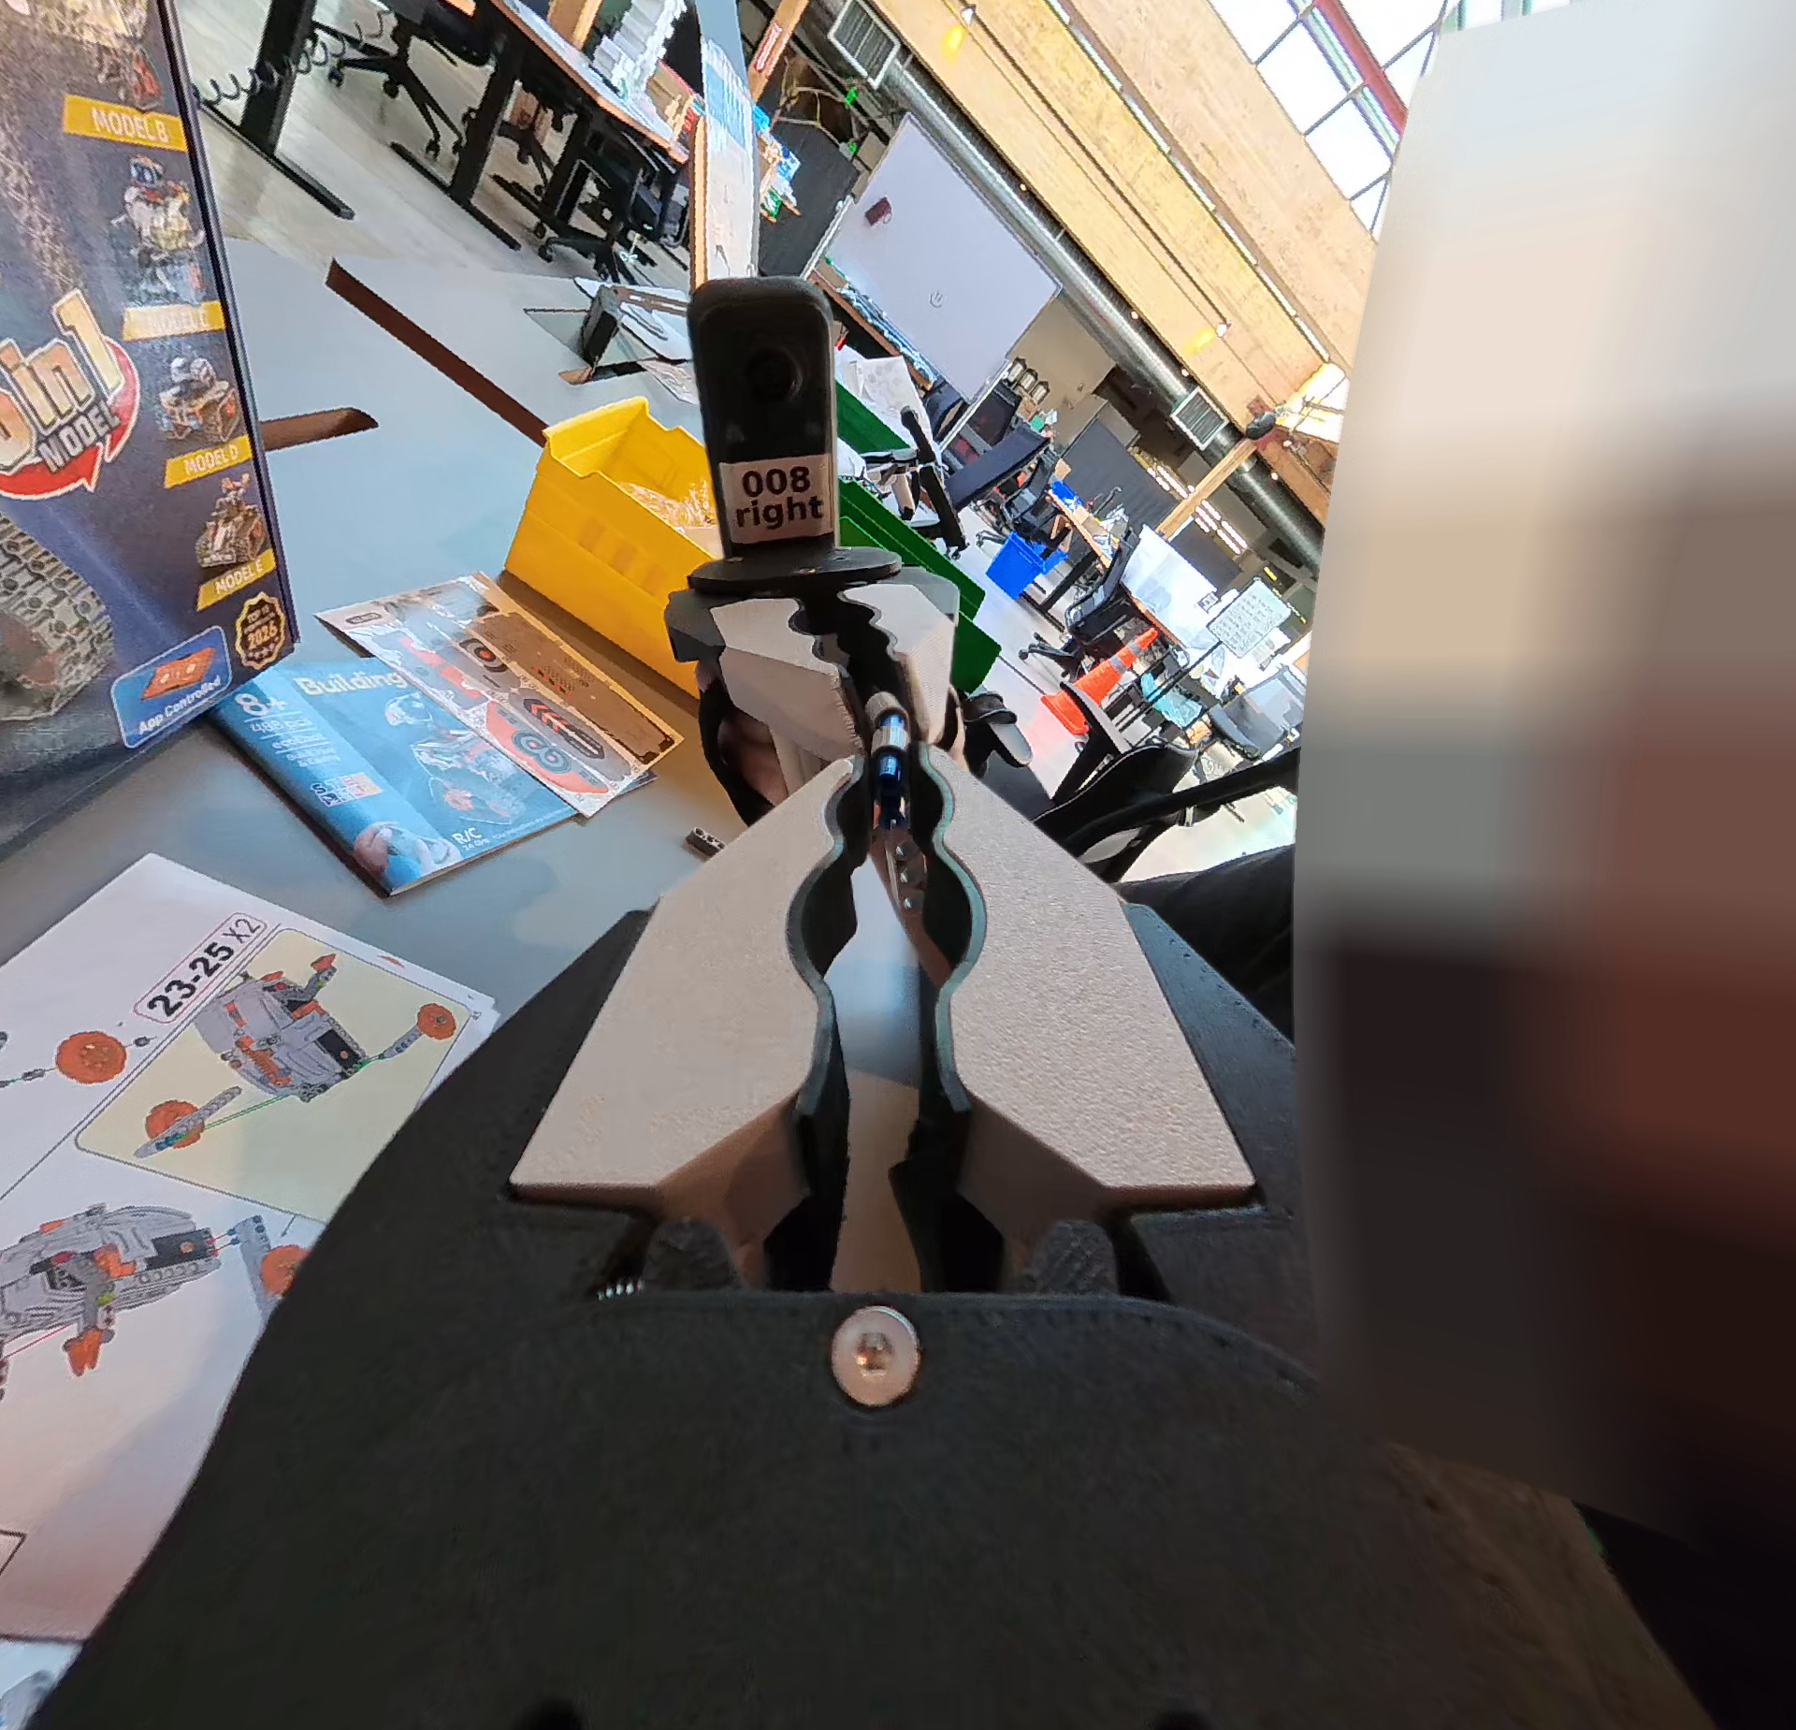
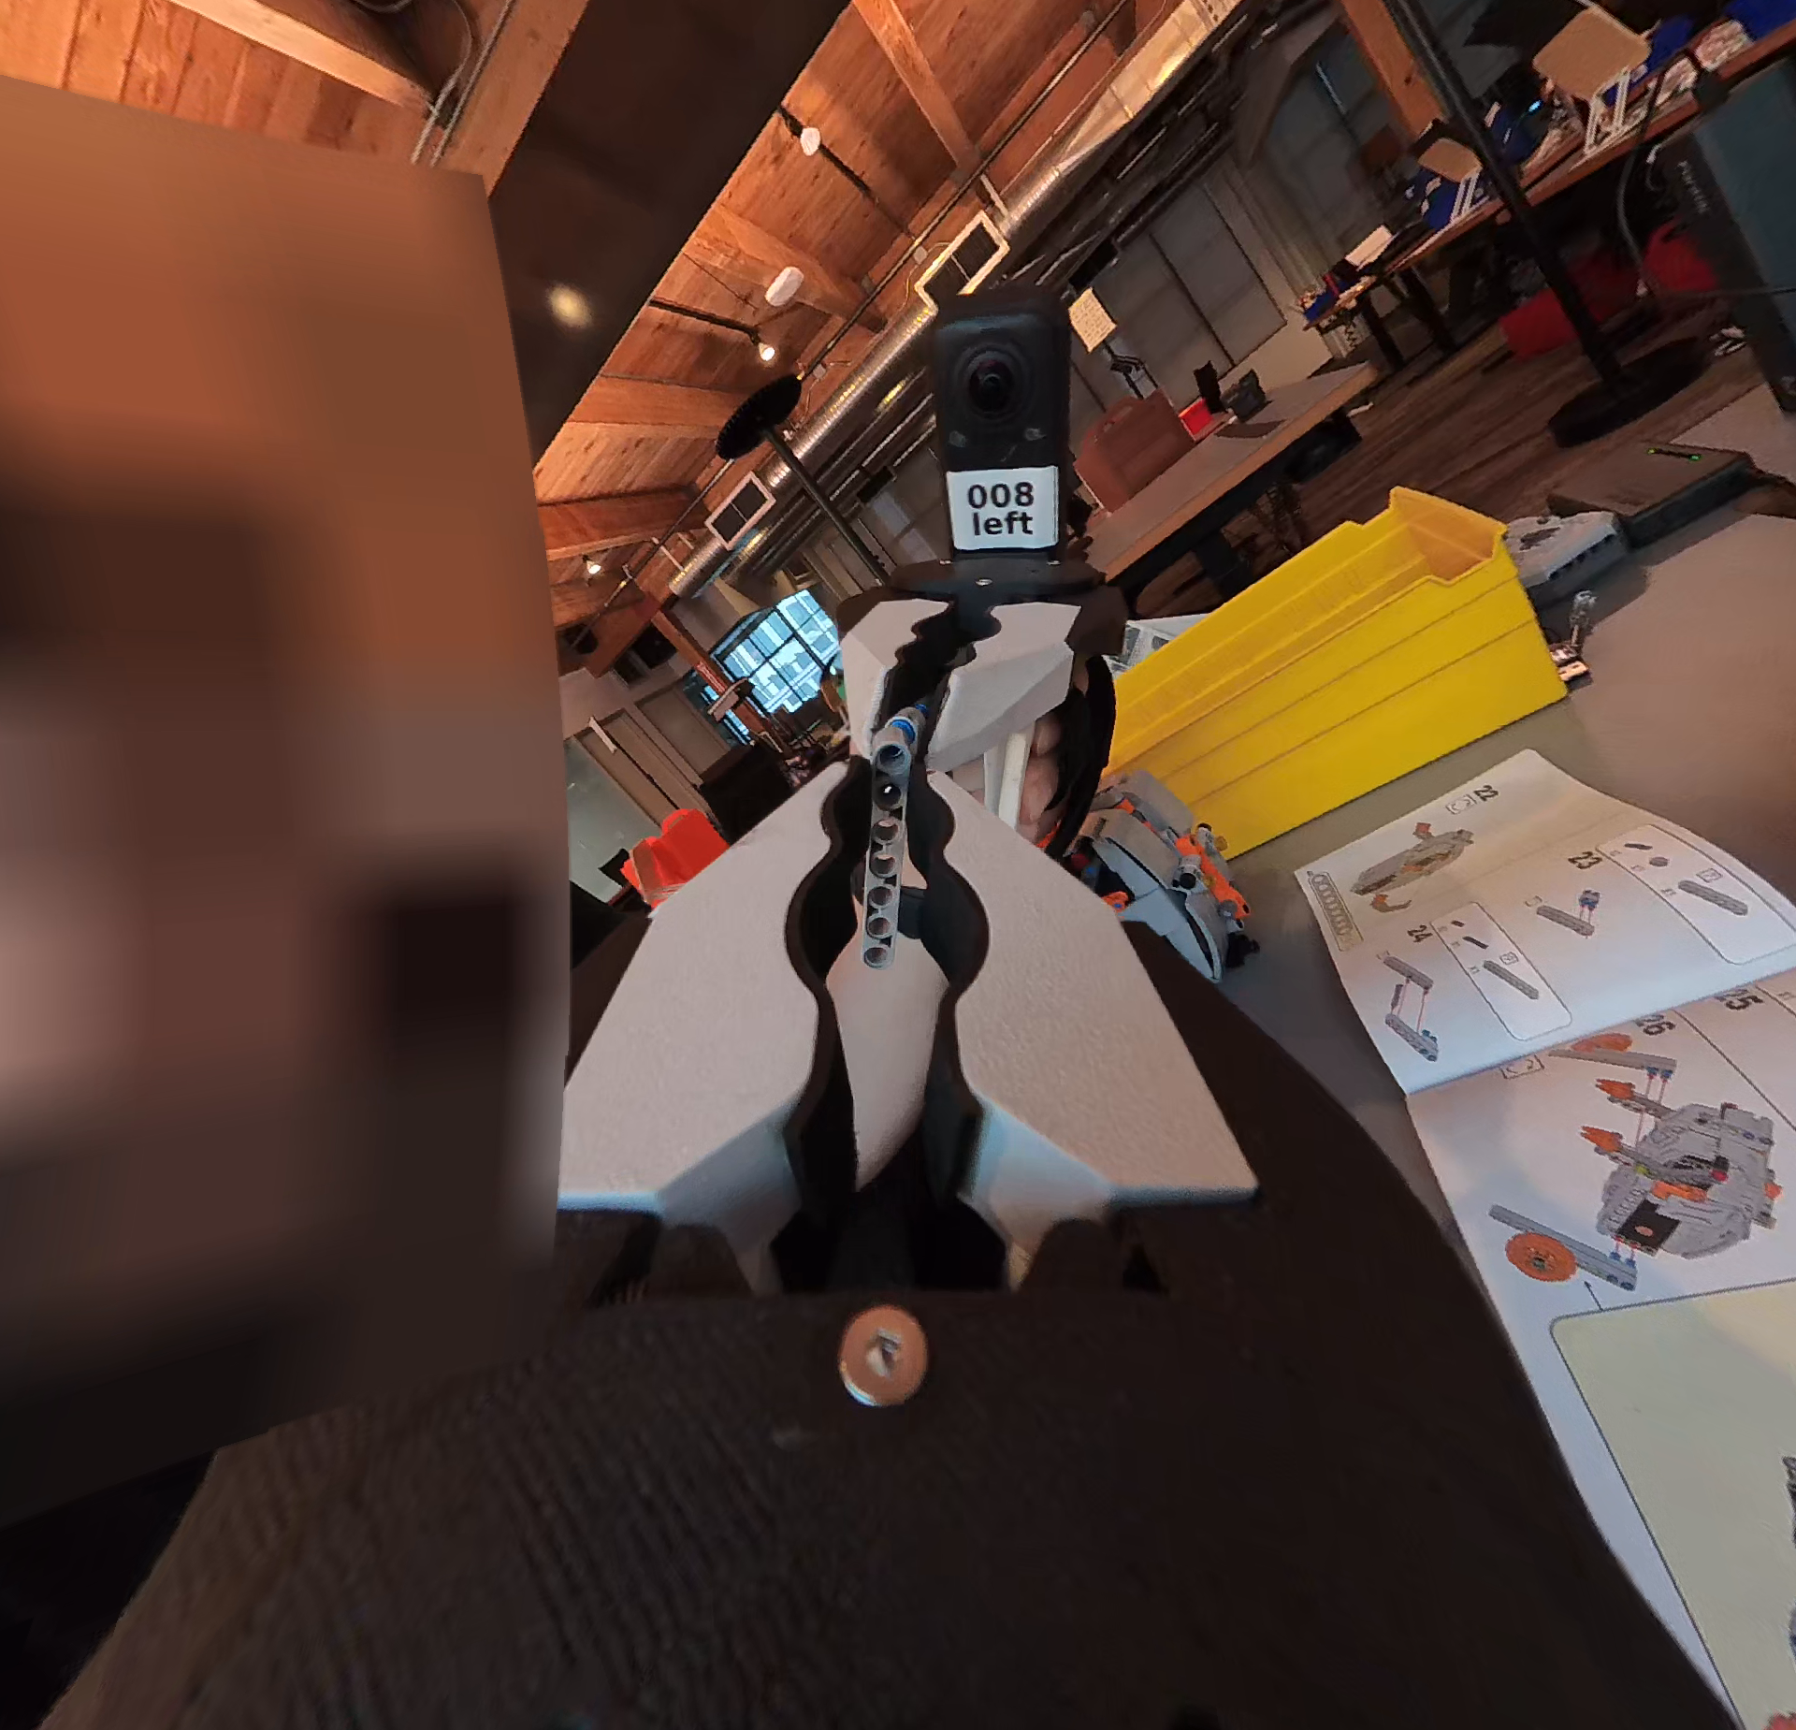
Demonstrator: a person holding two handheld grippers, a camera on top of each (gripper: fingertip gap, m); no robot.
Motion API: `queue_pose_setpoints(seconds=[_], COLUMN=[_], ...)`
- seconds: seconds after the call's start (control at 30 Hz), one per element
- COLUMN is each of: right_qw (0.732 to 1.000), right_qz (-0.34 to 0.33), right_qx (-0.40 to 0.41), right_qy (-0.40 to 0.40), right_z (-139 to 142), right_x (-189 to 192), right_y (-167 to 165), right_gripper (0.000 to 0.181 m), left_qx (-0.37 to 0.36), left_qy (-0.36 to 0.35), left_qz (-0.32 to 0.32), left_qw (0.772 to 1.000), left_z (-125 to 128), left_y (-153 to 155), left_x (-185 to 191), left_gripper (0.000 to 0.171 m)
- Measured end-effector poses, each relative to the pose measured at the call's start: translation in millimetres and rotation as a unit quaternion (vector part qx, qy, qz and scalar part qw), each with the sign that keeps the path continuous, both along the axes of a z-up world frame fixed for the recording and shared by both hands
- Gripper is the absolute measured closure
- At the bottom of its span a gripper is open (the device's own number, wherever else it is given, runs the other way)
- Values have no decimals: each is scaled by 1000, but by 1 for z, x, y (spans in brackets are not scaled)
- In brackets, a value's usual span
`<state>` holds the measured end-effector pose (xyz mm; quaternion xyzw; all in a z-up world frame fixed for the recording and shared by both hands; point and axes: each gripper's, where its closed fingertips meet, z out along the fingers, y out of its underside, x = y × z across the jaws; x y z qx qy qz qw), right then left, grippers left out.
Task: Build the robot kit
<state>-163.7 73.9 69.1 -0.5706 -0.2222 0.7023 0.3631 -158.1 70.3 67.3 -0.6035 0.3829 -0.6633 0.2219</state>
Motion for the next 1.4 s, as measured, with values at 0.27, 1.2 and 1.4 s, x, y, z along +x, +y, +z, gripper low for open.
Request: queue_pose_setpoints(seconds=[0.27,1.2,1.4], right_qw=[1000,999,997], right_qz=[-11,29,15], right_qx=[5,24,38], right_qy=[-26,-40,-60], right_z=[-5,-10,-11], right_x=[-1,-5,-4], right_y=[1,-11,-10], right_gripper=[176,176,177], left_qx=[20,-2,30], left_qy=[16,3,15], left_qz=[9,-48,-31], left_qw=[1000,999,999], left_z=[-4,-9,-10], left_y=[1,-10,-10], left_x=[-1,-5,-3], left_gripper=[166,166,166])
